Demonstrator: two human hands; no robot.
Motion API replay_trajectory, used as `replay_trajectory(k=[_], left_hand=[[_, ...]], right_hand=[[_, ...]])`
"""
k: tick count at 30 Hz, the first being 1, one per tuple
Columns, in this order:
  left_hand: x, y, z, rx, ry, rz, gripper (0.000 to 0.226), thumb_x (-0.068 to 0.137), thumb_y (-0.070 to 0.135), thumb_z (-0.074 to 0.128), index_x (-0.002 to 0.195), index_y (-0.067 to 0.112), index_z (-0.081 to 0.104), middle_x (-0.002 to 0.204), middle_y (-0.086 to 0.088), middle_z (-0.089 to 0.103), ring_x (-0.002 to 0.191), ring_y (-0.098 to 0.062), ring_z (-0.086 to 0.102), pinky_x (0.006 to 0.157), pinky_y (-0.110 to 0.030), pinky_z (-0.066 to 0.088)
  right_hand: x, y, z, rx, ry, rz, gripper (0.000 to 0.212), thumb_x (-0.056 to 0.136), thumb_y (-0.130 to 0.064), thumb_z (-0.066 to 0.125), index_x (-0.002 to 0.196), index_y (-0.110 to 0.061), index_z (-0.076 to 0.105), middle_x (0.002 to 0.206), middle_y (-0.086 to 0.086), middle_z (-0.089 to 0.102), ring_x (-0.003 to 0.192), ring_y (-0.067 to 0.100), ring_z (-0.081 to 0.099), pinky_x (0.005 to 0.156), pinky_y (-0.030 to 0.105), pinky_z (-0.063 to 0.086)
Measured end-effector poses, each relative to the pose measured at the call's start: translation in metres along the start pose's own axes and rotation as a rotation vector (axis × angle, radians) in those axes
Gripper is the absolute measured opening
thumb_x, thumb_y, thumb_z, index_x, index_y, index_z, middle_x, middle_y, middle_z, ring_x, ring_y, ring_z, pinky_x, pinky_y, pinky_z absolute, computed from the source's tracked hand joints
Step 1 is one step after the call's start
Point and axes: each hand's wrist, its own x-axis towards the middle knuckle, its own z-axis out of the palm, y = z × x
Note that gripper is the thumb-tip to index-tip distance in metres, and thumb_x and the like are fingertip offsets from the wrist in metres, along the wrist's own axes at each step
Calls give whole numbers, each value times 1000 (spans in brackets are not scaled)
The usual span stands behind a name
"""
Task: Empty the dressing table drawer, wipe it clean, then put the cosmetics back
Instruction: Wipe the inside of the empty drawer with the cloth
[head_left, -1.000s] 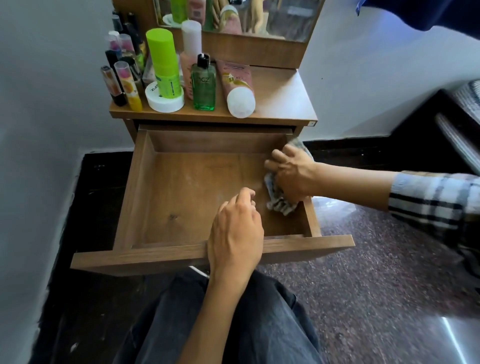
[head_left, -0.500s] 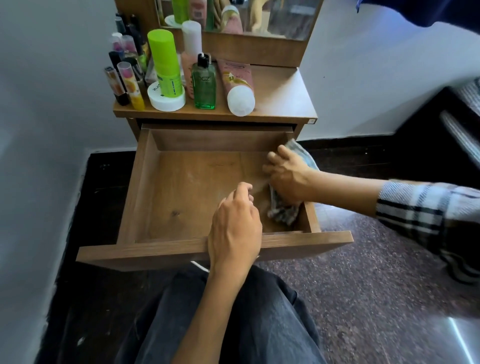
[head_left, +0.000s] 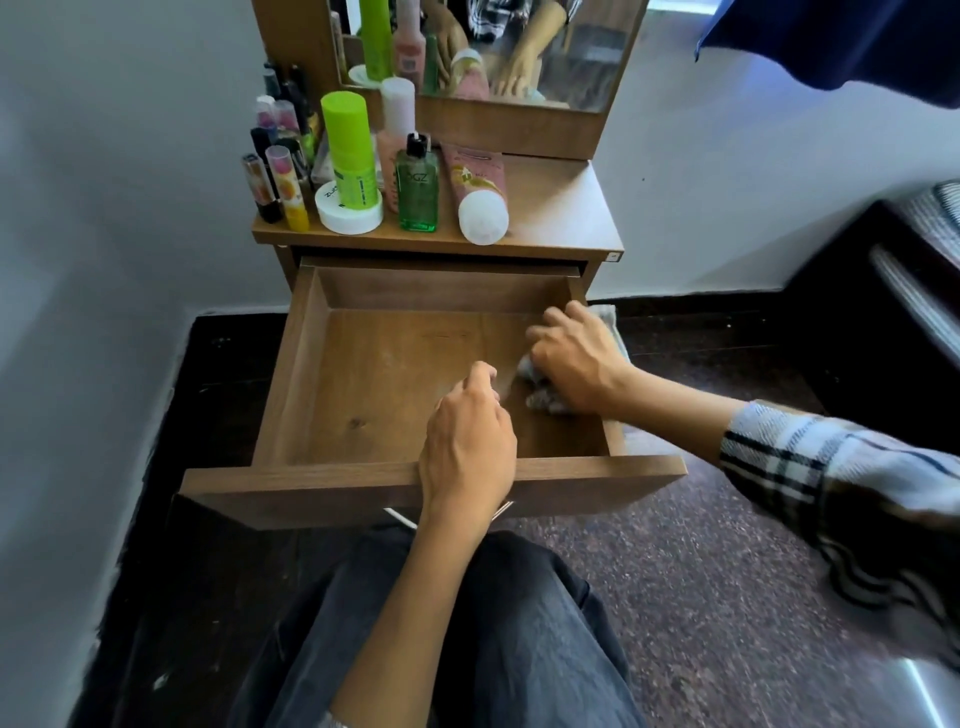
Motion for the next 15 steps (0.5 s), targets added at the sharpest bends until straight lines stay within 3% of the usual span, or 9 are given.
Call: replay_trajectory(k=[6,9,11,13,15], left_hand=[[4,-1,-5,-59,-69,-58,30,94,9,44,122,17,50,111,0,62,96,-15,59,72,-22,43],[14,-11,-13,-216,-168,-94,28,92,10,50,119,18,51,110,2,61,94,-10,58,72,-15,43],[23,-23,-26,-236,-170,-104,28,93,8,50,120,17,51,111,1,59,88,-7,54,63,-7,42],[31,-39,-41,-154,-83,-151,31,93,7,49,123,16,50,112,1,59,88,-6,54,62,-6,42],[32,-56,-55,10,44,-198,33,93,11,50,124,19,50,114,3,60,94,-10,58,72,-15,43]], right_hand=[[30,5,-1,-77,136,222,25,86,-15,61,110,-13,65,119,8,54,104,29,53,80,34,46],[37,6,-1,-112,325,156,16,68,-21,79,80,-13,74,98,1,66,78,21,62,59,26,54],[42,7,2,-70,372,58,22,61,-26,84,71,-10,73,93,4,66,74,23,63,56,29,55],[48,8,5,-105,400,-25,19,64,-27,81,67,-12,70,94,4,66,75,24,63,58,30,54],[55,5,6,-68,414,-51,14,69,-25,76,69,-12,71,95,4,67,74,24,63,55,30,53]])
